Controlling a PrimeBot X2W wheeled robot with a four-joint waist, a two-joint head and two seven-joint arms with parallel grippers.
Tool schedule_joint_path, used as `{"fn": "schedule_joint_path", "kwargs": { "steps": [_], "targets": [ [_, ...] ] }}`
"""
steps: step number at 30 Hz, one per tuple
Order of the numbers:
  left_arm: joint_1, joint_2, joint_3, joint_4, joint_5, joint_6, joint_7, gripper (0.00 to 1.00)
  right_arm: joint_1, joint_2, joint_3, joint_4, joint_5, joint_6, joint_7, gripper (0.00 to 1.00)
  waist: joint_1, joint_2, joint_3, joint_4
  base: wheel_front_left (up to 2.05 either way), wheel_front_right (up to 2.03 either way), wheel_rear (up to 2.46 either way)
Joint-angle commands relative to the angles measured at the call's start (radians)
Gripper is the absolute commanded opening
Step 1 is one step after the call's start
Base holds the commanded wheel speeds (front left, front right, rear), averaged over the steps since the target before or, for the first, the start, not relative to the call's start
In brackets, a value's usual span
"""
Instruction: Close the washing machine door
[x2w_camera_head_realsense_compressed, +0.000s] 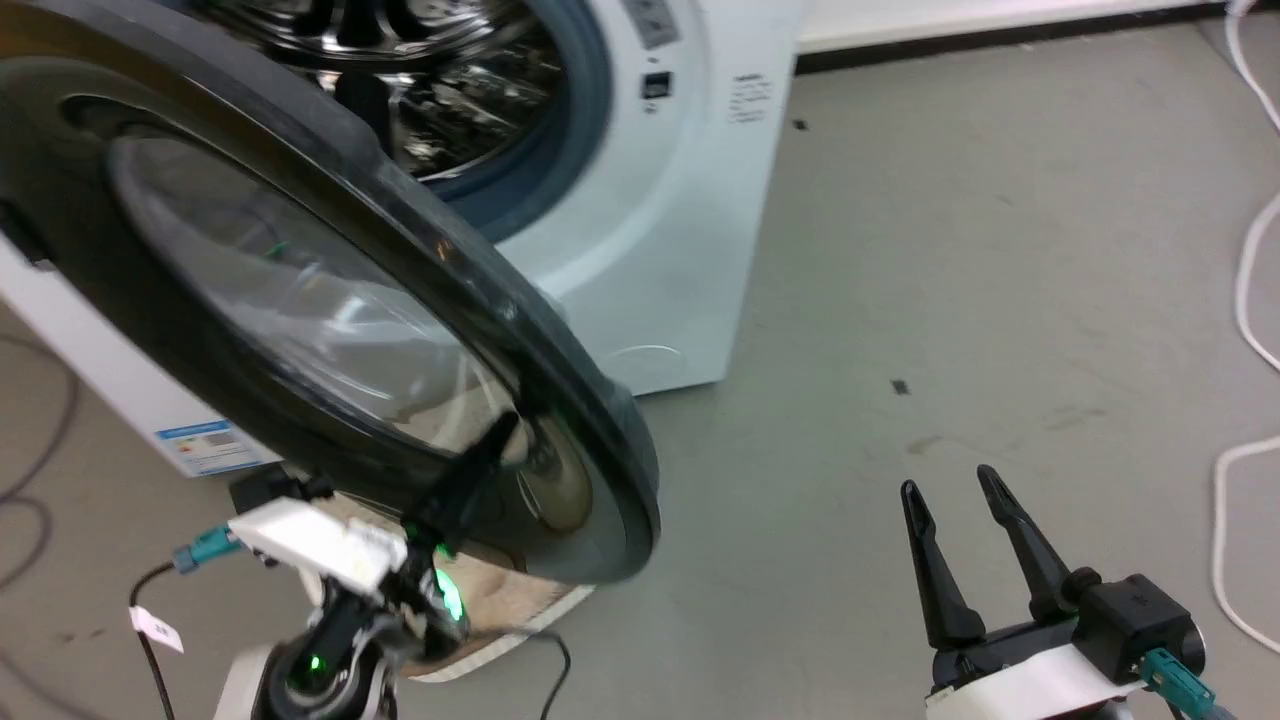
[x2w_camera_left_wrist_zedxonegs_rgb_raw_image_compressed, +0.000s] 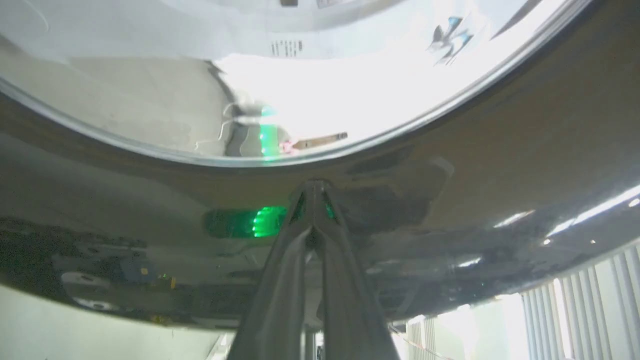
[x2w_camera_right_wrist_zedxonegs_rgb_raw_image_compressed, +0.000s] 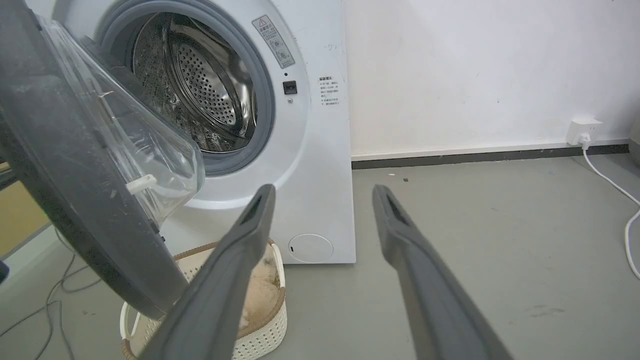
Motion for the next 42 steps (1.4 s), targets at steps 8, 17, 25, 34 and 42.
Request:
{"fn": "schedule_joint_path", "kwargs": {
  "steps": [8,17,25,34,42],
  "targets": [
    [-0.189,-0.001,-0.017,0.146,0.037,-0.033,-0.227,0.0,-0.021,0.003,0.012,-0.01,0.03,0.001,-0.004,1.0,-0.0001,-0.0001,0.041,-0.106,0.0,0.0,0.0],
    [-0.321,-0.001,-0.058,0.278,0.03,-0.048,-0.335,0.0,-0.022,0.003,0.016,-0.008,0.041,0.001,-0.004,1.0,-0.0001,-0.0001,0.04,-0.122,0.0,0.0,0.0],
    [-0.26,0.012,-0.13,0.279,0.094,-0.055,-0.328,0.0,-0.009,0.003,0.003,-0.002,0.039,0.001,-0.004,1.0,-0.0001,-0.0001,-0.007,-0.055,0.0,0.0,0.0],
    [-0.072,0.184,-0.293,0.126,0.394,-0.055,-0.438,0.0,0.019,0.003,-0.025,0.006,0.03,0.001,-0.004,1.0,-0.0001,-0.0001,-0.089,0.088,0.0,0.0,0.0],
    [-0.012,0.354,-0.317,0.115,0.769,-0.009,-0.71,0.0,0.037,0.003,-0.033,0.009,0.032,0.001,-0.004,1.0,-0.0001,-0.0001,-0.133,0.195,0.0,0.0,0.0]
  ]
}}
